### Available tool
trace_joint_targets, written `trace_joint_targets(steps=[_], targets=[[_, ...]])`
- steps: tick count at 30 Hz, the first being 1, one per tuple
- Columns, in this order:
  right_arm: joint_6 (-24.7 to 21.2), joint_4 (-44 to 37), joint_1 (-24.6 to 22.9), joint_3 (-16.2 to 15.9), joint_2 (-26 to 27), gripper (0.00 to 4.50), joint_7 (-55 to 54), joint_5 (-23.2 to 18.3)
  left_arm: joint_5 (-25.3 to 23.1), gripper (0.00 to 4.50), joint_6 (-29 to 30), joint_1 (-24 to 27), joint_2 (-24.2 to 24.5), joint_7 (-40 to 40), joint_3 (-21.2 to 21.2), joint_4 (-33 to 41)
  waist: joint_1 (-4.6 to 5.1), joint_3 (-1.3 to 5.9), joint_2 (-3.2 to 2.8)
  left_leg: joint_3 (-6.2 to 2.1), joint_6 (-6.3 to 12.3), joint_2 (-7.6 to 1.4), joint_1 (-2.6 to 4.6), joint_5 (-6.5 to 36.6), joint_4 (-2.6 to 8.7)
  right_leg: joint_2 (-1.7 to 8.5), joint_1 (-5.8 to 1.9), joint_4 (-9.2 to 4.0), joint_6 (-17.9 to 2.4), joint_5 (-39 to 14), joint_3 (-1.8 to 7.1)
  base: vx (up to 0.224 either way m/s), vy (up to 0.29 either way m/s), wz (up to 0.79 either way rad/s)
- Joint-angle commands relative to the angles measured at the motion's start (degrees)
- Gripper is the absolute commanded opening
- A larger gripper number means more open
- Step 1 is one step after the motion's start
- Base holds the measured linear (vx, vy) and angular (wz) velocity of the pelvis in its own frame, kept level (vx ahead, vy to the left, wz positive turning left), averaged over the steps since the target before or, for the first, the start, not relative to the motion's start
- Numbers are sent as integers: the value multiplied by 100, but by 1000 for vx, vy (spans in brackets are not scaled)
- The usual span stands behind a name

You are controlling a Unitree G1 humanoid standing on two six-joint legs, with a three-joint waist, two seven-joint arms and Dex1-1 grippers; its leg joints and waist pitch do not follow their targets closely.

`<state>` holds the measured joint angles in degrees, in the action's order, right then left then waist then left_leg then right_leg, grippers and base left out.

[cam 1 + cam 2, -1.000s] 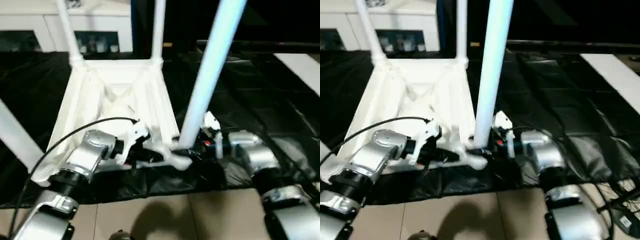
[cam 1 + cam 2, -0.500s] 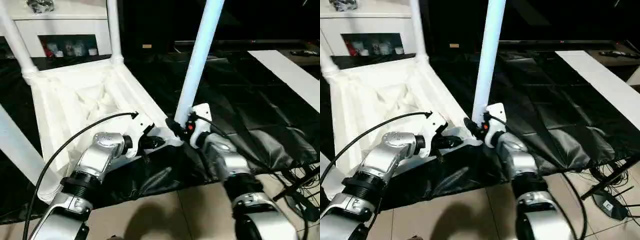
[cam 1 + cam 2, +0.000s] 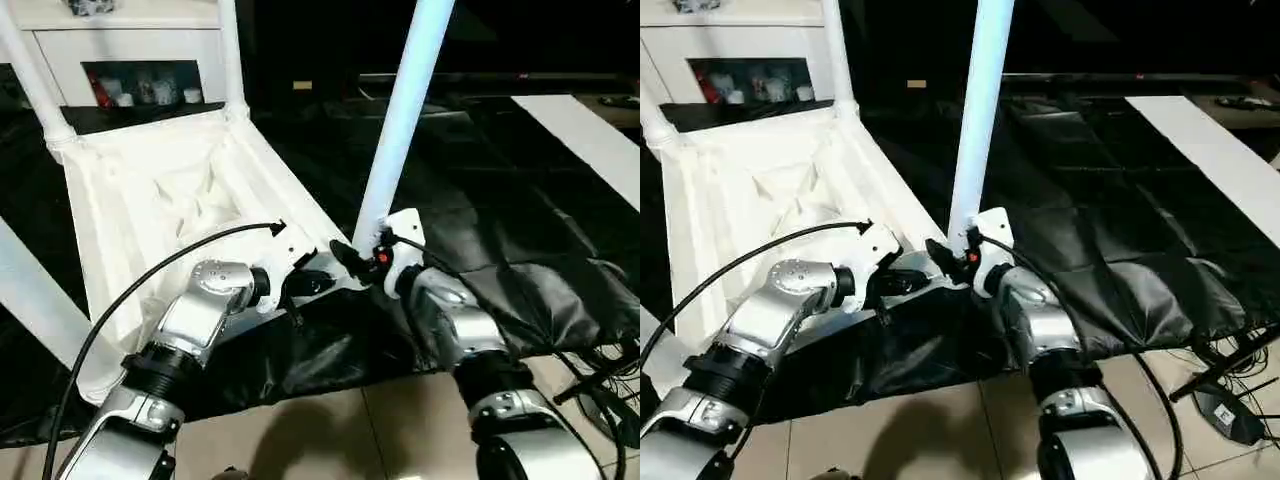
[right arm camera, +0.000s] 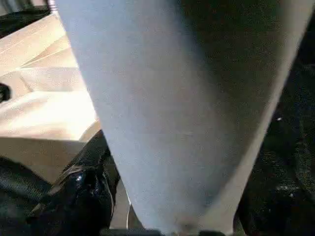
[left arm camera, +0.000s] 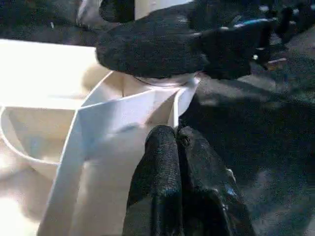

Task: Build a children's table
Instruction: Rotate leg to tighten

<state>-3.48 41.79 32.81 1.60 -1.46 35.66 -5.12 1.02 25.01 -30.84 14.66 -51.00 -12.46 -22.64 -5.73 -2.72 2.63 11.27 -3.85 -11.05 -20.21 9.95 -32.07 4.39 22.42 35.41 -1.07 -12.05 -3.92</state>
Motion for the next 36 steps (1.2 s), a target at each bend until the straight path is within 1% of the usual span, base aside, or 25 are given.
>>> trace_joint_targets(steps=[1,3,5,6,9,10,11,15,21,22,23,24,26,28,31,32,34,35,36], targets=[[-107,106,-117,-156,-14,323,130,-6,116,56,202,74,19,-55,66,123,-27,312,-71,-131,75,-264,45,1122,355,445,-249,-420,-1204,-600,313,0,0,0],[-111,104,-121,-174,-26,323,143,-19,180,82,242,95,14,-23,124,179,-24,330,-44,-124,126,-251,23,903,332,441,-279,-383,-1261,-247,312,0,0,0],[-122,99,-120,-184,-22,323,156,-26,182,89,232,99,17,-6,136,179,-28,334,-53,-122,171,-251,27,819,327,436,-276,-374,-1287,-125,308,0,0,0],[-141,88,-120,-190,-18,323,175,-35,147,95,193,99,30,25,125,166,-29,342,-44,-120,234,-248,20,700,313,434,-285,-354,-1309,29,307,0,0,0],[-170,71,-117,-194,-21,323,197,-32,132,95,190,99,78,-17,63,160,-28,336,-46,-115,279,-247,22,701,308,434,-279,-358,-1326,20,305,0,0,0],[-174,77,-109,-192,-22,323,203,-30,121,95,164,103,102,-28,37,165,-29,332,-36,-115,278,-247,19,713,309,436,-281,-363,-1322,-12,306,0,0,0],[-174,100,-94,-191,-27,323,204,-26,128,95,179,109,125,-43,16,179,-33,332,-53,-119,269,-249,21,720,312,437,-281,-360,-1319,-40,304,0,0,0],[-154,155,-61,-203,-60,323,217,-11,35,95,51,111,219,-178,-178,133,-29,336,-53,-119,229,-251,27,738,313,433,-281,-356,-1304,-73,304,0,0,0],[-163,186,-54,-209,-101,323,203,18,190,95,260,56,100,-336,-209,78,-34,341,-48,-110,236,-242,31,664,299,434,-289,-343,-1355,59,305,0,0,0],[-157,188,-51,-211,-116,323,196,29,110,95,194,10,111,-313,-274,-12,-46,349,-141,-119,226,-242,38,634,291,434,-281,-329,-1376,130,306,0,0,0],[-156,189,-50,-212,-119,323,195,31,95,95,181,2,115,-306,-285,-30,-35,345,-109,-106,229,-242,42,673,293,420,-271,-351,-1368,145,306,0,0,0],[-145,179,-54,-225,-143,323,208,43,-27,95,80,-63,160,-211,-361,-196,-39,346,-86,-111,224,-232,34,692,293,412,-290,-341,-1365,163,302,0,0,0],[-143,173,-57,-229,-149,323,213,44,-47,95,73,-77,173,-195,-371,-232,-51,345,-88,-114,224,-238,36,691,292,423,-291,-337,-1358,161,305,0,0,0],[-137,172,-54,-259,-177,323,249,43,-117,68,86,-118,226,-195,-425,-295,-52,342,-85,-119,191,-242,35,752,297,430,-294,-346,-1351,68,302,0,0,0],[-133,180,-38,-304,-219,323,347,56,-155,60,86,-155,266,-245,-452,-347,-52,337,-85,-121,169,-243,34,830,299,431,-292,-356,-1328,-74,303,0,0,0],[-115,177,-24,-353,-272,323,477,74,-152,50,96,-185,283,-294,-447,-371,-54,338,-82,-124,146,-243,31,856,300,438,-300,-360,-1318,-143,303,0,0,0],[-87,165,-13,-395,-326,323,621,78,-140,26,78,-227,297,-309,-442,-411,-51,337,-81,-125,142,-237,29,856,294,430,-301,-361,-1320,-145,301,0,0,0],[-41,138,12,-470,-432,323,884,90,-100,26,12,-297,305,-338,-412,-482,-48,339,-95,-122,156,-233,29,870,288,425,-296,-358,-1333,-130,303,0,0,0],[-32,132,14,-480,-447,323,924,90,-92,17,8,-301,307,-350,-409,-485,-51,342,-90,-119,165,-231,30,867,282,426,-299,-358,-1339,-109,303,0,0,0]])
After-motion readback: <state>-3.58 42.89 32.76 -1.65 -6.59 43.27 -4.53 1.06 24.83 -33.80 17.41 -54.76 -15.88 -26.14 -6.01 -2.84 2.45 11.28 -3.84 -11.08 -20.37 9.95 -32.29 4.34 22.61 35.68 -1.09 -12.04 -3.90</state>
